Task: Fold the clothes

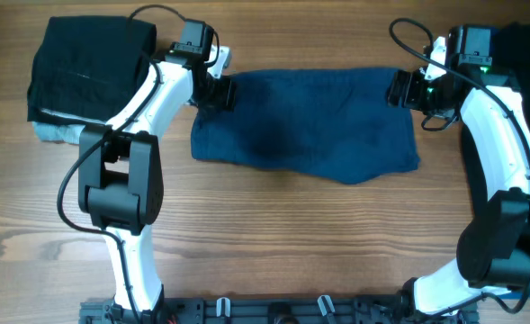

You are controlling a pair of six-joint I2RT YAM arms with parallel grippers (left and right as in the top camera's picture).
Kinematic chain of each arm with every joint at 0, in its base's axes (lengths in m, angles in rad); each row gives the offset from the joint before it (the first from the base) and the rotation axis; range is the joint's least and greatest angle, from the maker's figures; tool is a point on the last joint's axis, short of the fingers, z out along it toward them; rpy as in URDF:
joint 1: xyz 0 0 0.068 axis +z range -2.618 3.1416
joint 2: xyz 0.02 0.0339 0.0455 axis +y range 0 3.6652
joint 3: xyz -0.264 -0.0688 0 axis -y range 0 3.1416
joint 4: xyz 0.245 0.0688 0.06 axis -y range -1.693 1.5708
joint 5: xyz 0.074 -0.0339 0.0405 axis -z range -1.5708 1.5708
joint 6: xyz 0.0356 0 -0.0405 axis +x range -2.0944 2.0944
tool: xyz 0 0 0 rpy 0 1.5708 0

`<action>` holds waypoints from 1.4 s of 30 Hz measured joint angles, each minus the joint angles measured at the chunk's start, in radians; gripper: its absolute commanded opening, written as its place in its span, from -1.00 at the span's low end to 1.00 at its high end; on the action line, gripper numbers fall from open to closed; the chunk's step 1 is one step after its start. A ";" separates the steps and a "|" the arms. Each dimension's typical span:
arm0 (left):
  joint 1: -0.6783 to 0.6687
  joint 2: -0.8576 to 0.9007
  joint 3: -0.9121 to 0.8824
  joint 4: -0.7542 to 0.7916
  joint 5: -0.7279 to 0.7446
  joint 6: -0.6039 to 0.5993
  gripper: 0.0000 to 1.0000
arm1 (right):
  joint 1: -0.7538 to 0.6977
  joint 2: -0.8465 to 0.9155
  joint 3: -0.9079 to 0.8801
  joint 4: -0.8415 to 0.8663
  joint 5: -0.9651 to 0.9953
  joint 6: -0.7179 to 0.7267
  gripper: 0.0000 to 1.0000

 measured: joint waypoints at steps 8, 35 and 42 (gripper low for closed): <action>0.000 0.000 -0.002 0.187 -0.084 0.000 0.57 | 0.000 0.000 0.000 0.002 0.007 0.000 0.99; 0.122 0.076 -0.002 0.092 0.199 0.198 0.57 | 0.000 0.000 0.000 0.000 0.007 0.000 0.99; 0.121 0.096 -0.002 0.117 0.209 0.208 -0.23 | 0.000 0.000 0.000 0.000 0.007 0.000 0.99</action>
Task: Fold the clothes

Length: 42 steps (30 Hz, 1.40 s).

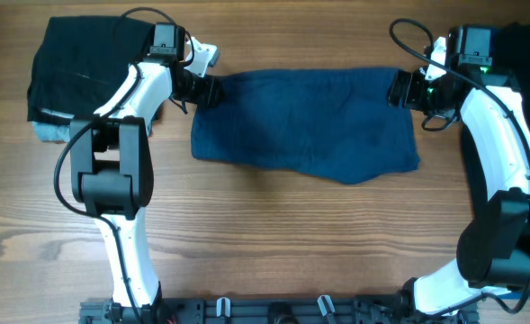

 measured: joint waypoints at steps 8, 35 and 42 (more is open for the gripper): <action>-0.021 -0.057 0.000 -0.031 -0.001 -0.002 -0.68 | 0.000 0.000 0.000 0.000 0.000 0.000 0.99; -0.088 -0.081 0.000 -0.198 -0.008 -0.002 -0.80 | 0.000 0.378 -0.002 0.700 -0.128 -0.723 0.67; -0.088 -0.081 0.000 -0.214 -0.008 -0.002 -0.73 | 0.000 0.409 -0.002 0.744 -0.129 -0.723 0.72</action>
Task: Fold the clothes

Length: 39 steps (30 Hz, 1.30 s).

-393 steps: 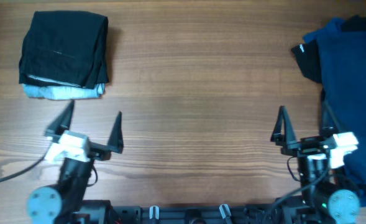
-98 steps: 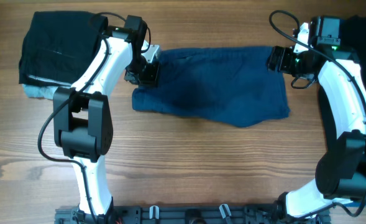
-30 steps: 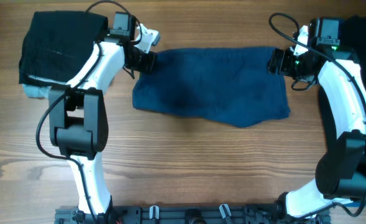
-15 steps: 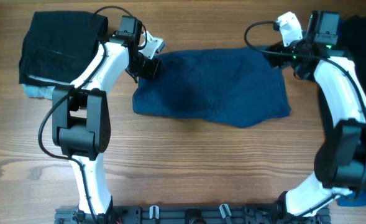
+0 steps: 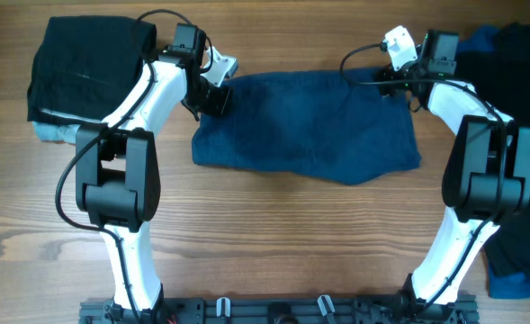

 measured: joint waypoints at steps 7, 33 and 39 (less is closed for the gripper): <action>0.000 0.000 0.000 -0.018 0.000 0.000 -0.71 | 0.000 0.039 0.000 0.014 -0.042 -0.003 0.53; 0.000 0.000 0.000 -0.018 -0.004 0.000 -0.63 | -0.053 0.039 0.103 -0.208 -0.105 0.209 0.60; 0.000 0.000 0.000 -0.019 -0.004 0.000 -0.63 | -0.053 0.039 0.103 -0.151 -0.116 0.160 0.99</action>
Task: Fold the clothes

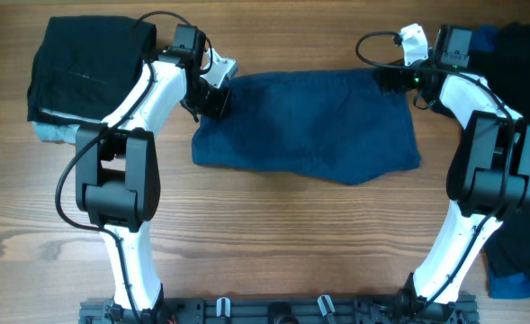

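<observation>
A dark blue garment [305,126] lies spread flat across the middle of the table. My left gripper [214,99] is at its upper left corner, fingers down on the cloth edge. At the upper right corner sits my right gripper [390,81], over the top hem. From overhead the fingers are dark against the cloth. Whether either pair is shut on the fabric cannot be told.
A folded stack of black clothes [89,67] sits at the back left, with a pale blue piece [56,133] beneath it. Dark clothes [527,45] lie piled at the right edge, and more blue cloth [516,281] lies at the lower right.
My right gripper has shifted a little to the right and down along the garment's top hem, toward the corner. The left arm and the garment look unchanged.
Both grippers were first at the garment's upper corners, the right one just outside the right edge. Then the left gripper sat farther left, off the cloth. Then it was back on the left corner and the right arm had swung round above the top hem, where it still is.
</observation>
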You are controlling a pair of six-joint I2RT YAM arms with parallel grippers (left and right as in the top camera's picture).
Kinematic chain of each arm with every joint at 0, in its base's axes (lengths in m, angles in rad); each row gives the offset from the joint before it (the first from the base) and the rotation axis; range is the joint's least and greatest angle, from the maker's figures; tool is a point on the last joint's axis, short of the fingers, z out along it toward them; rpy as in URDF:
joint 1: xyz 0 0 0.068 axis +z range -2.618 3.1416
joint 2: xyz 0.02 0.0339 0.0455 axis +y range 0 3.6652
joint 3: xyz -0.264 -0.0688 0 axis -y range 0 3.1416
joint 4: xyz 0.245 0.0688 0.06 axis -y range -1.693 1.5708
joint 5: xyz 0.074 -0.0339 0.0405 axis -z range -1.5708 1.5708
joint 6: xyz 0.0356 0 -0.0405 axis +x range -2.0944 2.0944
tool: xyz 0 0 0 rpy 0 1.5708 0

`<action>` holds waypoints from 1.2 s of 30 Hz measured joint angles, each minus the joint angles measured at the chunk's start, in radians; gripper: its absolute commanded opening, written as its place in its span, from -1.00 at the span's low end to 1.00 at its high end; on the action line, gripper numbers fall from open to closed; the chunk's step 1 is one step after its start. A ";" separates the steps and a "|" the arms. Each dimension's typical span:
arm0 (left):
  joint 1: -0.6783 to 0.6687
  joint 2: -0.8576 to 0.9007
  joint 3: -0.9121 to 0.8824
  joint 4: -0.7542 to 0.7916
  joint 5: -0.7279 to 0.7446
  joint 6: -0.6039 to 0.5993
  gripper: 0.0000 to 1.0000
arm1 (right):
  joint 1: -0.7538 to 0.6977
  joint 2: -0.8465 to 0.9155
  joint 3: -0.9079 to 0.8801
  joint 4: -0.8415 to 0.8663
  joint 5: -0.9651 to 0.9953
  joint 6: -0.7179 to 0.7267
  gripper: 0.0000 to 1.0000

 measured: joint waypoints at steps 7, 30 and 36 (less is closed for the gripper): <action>0.000 0.000 0.000 0.000 0.000 0.000 -0.63 | 0.000 0.003 0.000 0.008 -0.021 -0.003 0.99; 0.000 0.000 0.000 0.005 0.000 0.000 -0.61 | 0.038 0.037 0.000 -0.015 -0.036 -0.017 -0.74; 0.000 0.000 0.000 0.006 -0.004 0.000 -0.92 | 0.040 0.030 0.000 -0.026 -0.037 0.043 -0.92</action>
